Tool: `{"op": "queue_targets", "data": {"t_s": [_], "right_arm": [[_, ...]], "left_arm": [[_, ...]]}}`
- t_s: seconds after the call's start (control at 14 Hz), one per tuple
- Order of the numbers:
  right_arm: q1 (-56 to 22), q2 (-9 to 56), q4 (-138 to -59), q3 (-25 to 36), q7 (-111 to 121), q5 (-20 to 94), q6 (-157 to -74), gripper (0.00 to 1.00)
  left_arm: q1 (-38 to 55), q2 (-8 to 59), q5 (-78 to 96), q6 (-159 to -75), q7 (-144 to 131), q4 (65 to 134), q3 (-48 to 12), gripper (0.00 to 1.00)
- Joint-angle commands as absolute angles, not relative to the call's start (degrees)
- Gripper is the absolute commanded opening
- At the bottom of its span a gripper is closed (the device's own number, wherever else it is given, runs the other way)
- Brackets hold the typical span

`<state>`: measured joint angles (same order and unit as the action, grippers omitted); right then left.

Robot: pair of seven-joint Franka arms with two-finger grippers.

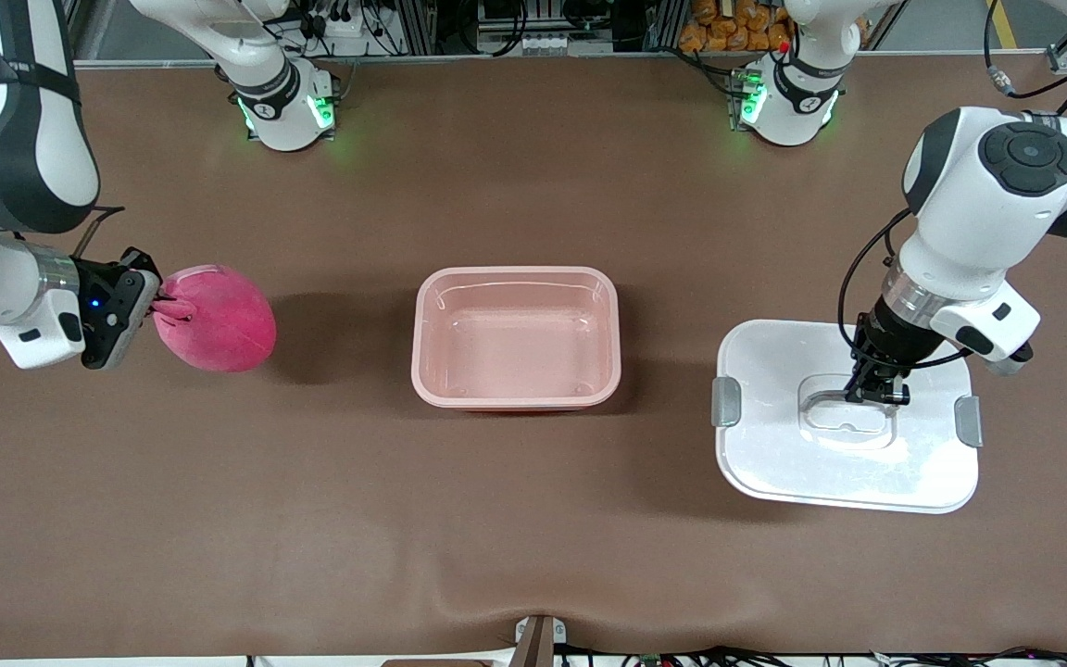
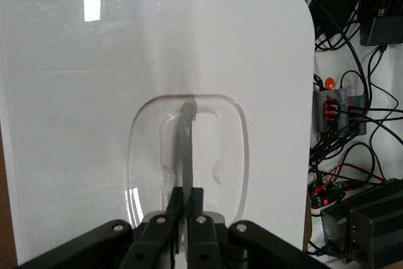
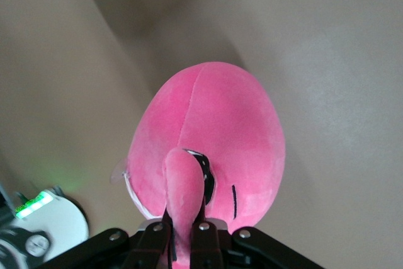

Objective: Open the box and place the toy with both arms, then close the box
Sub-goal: 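Grasp the pink plush toy with the right gripper and lift it, then carry the pink toy over the open pink box with the right gripper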

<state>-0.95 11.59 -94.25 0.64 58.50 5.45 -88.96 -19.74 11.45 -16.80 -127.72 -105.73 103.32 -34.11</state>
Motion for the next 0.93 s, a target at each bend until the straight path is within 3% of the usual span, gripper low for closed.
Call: {"op": "queue_targets", "data": {"t_s": [0.0,0.86], "right_arm": [[-4.82,11.07,-90.1,0.88,49.08,6.85,-85.61,0.0],[-16.25,12.83,-81.4,0.97,10.93,15.37,-84.81,0.0]], "left_arm": [[-20.92,9.84,-15.56,-128.67,-104.5,104.77,-34.81,0.0],[-20.04,10.02,-15.64,-127.97,-104.06,101.43,-35.07,0.0]]}}
